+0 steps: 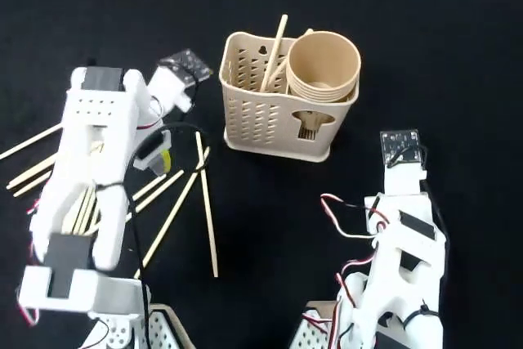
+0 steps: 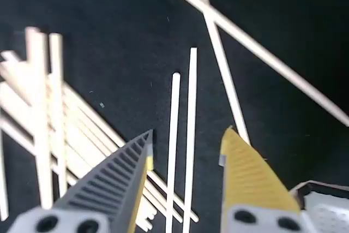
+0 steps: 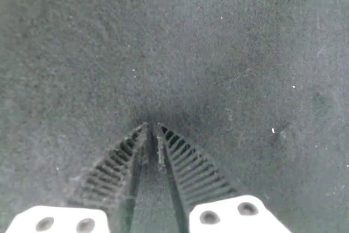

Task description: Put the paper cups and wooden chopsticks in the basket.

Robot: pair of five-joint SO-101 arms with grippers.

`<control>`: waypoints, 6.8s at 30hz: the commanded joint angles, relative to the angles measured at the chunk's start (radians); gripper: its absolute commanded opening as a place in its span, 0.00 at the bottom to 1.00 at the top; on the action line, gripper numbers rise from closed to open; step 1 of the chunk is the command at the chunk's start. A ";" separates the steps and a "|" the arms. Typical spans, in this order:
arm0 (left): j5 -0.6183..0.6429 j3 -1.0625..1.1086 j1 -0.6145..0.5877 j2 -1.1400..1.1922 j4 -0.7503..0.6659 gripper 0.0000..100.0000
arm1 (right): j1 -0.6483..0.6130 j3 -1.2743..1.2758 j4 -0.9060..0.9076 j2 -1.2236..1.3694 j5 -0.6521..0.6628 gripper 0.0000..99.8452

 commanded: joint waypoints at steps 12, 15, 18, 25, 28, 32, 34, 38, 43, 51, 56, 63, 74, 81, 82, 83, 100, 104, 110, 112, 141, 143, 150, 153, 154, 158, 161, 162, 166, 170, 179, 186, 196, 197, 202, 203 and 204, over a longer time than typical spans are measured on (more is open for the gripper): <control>-0.035 0.068 -0.035 0.371 -0.199 0.19 | 0.005 -0.016 -0.012 -0.021 -0.011 0.02; -0.035 0.067 -0.036 0.388 -0.201 0.19 | 0.005 -0.016 -0.012 -0.021 -0.011 0.02; -0.035 0.076 -0.039 0.397 -0.227 0.11 | 0.005 -0.016 -0.012 -0.021 -0.011 0.02; -0.035 0.120 -0.031 0.371 -0.209 0.03 | 0.005 -0.016 -0.012 -0.021 -0.011 0.02; -0.035 0.116 -0.030 0.322 -0.166 0.03 | 0.005 -0.016 -0.012 -0.021 -0.011 0.02; -0.035 0.116 -0.030 0.180 -0.091 0.03 | 0.005 -0.016 -0.012 -0.021 -0.011 0.02; -0.035 0.116 -0.030 0.091 -0.061 0.03 | 0.005 -0.016 -0.012 -0.021 -0.011 0.02; -0.035 0.143 -0.031 -0.057 -0.054 0.03 | 0.005 -0.016 -0.012 -0.021 -0.011 0.02; -0.041 0.217 -0.033 -0.041 -0.087 0.04 | 0.005 -0.016 -0.012 -0.021 -0.011 0.02; -0.055 0.375 -0.036 0.153 -0.382 0.18 | 0.005 -0.016 -0.012 -0.021 -0.011 0.02; -0.060 0.377 -0.042 0.226 -0.436 0.10 | 0.005 -0.016 -0.012 -0.021 -0.011 0.02; -0.061 0.369 -0.033 0.230 -0.400 0.03 | 0.005 -0.016 -0.012 -0.021 -0.011 0.02; -0.057 0.122 -0.031 0.121 -0.072 0.03 | 0.006 -0.016 -0.012 -0.021 -0.011 0.02; -0.035 0.117 -0.031 -0.232 -0.044 0.03 | 0.006 -0.016 -0.012 -0.021 -0.011 0.02; -0.012 0.114 -0.031 -0.293 -0.058 0.03 | 0.006 -0.016 -0.012 -0.021 -0.011 0.02; 0.015 0.117 -0.031 -0.358 -0.091 0.03 | 0.006 -0.016 -0.012 -0.021 -0.011 0.02; 0.585 0.400 0.203 -0.796 -1.442 0.03 | 0.006 -0.016 -0.012 -0.021 -0.011 0.02; 0.595 0.337 0.340 -0.753 -1.468 0.03 | 0.006 -0.016 -0.012 -0.021 -0.011 0.02; 0.597 0.234 0.438 -0.664 -1.384 0.03 | 0.006 -0.016 -0.012 -0.021 -0.011 0.02; 0.597 0.237 0.449 -0.631 -1.359 0.03 | 0.006 -0.016 -0.012 -0.021 -0.011 0.02; 0.727 -0.074 0.262 -0.422 -0.275 0.19 | 0.006 -0.015 -0.020 -0.021 -0.011 0.02; 0.690 -0.094 0.217 -0.414 -0.143 0.19 | 0.006 -0.015 -0.020 -0.021 -0.011 0.02; 0.470 0.077 0.111 -0.319 -0.017 0.19 | 0.006 -0.015 -0.020 -0.021 -0.011 0.02; 0.419 0.243 0.104 -0.264 -0.140 0.19 | 0.006 -0.015 -0.020 -0.021 -0.011 0.02; 0.407 0.295 0.105 -0.253 -0.180 0.19 | 0.006 -0.015 -0.020 -0.021 -0.011 0.02; 0.391 0.426 0.105 -0.196 -0.318 0.19 | 0.006 -0.015 -0.020 -0.021 -0.011 0.02; 0.397 0.473 0.105 -0.153 -0.384 0.19 | 0.006 -0.015 -0.018 -0.021 -0.011 0.02; 0.397 0.481 0.105 -0.133 -0.405 0.19 | 0.006 -0.015 -0.018 -0.021 -0.011 0.02; 0.397 0.476 0.107 -0.021 -0.480 0.19 | 0.006 -0.015 -0.018 -0.021 -0.011 0.02; 0.391 0.443 0.133 0.109 -0.514 0.18 | 0.006 -0.015 -0.018 -0.021 -0.011 0.02; 0.391 0.384 0.165 0.201 -0.512 0.03 | 0.006 -0.015 -0.018 -0.021 -0.011 0.02; 0.391 0.383 0.163 0.187 -0.462 0.03 | 0.006 -0.015 -0.018 -0.021 -0.011 0.02; 0.396 0.387 0.058 -0.233 -0.305 0.03 | 0.006 -0.015 -0.018 -0.021 -0.011 0.02; 0.397 0.381 0.033 -0.293 -0.307 0.03 | 0.006 -0.015 -0.018 -0.021 -0.011 0.02; 0.445 0.377 -0.027 -0.591 -0.445 0.03 | 0.006 -0.015 -0.020 -0.021 -0.011 0.02; 0.473 0.380 -0.024 -0.651 -0.493 0.03 | 0.006 -0.015 -0.020 -0.021 -0.011 0.02; 0.502 0.384 -0.021 -0.709 -0.551 0.03 | 0.006 -0.015 -0.020 -0.021 -0.011 0.02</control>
